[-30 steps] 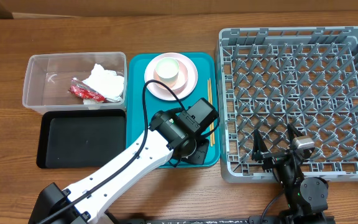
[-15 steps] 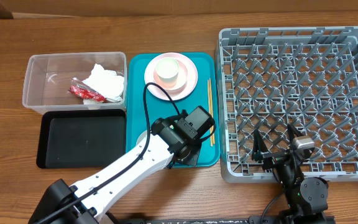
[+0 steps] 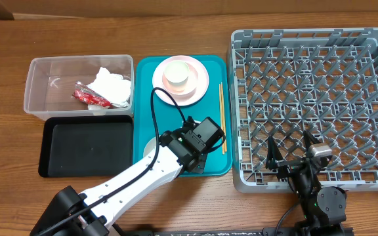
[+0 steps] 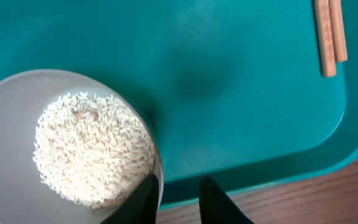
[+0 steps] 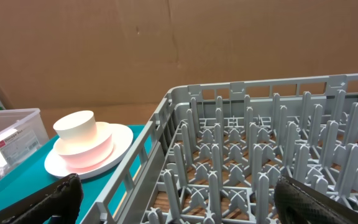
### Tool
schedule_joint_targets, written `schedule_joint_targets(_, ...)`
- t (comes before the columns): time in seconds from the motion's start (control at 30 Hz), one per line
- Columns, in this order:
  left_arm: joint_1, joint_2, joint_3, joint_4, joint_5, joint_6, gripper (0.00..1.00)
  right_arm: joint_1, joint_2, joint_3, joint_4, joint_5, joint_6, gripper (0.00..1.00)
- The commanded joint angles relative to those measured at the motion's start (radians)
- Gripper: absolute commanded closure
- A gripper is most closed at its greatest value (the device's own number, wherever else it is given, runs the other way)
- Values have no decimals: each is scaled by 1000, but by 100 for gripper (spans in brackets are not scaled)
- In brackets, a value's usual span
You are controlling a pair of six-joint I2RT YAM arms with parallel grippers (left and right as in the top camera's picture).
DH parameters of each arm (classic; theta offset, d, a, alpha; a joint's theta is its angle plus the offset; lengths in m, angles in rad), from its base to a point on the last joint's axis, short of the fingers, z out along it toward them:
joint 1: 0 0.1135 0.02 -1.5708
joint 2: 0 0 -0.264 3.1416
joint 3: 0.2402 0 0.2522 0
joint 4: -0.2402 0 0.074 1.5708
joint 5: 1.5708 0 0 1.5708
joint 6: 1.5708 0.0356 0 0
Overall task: Sort waste into correct bins and load items into the dishwasher
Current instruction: 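Reach the left gripper to the white rice bowl and grip its rim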
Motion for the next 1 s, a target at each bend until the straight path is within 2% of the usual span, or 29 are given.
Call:
schedule_joint_targets(0.0, -2, -5, -36, 24, -34, -6, 76, 3, -9, -10, 6, 2, -3, 0)
schedule_joint_targets(0.3, -1, -4, -105, 98, -38, -6, 75, 3, -9, -10, 6, 2, -3, 0)
schedule_joint_targets(0.97, -1, 0, -160, 159, -63, -29, 78, 3, -9, -10, 6, 2, -3, 0)
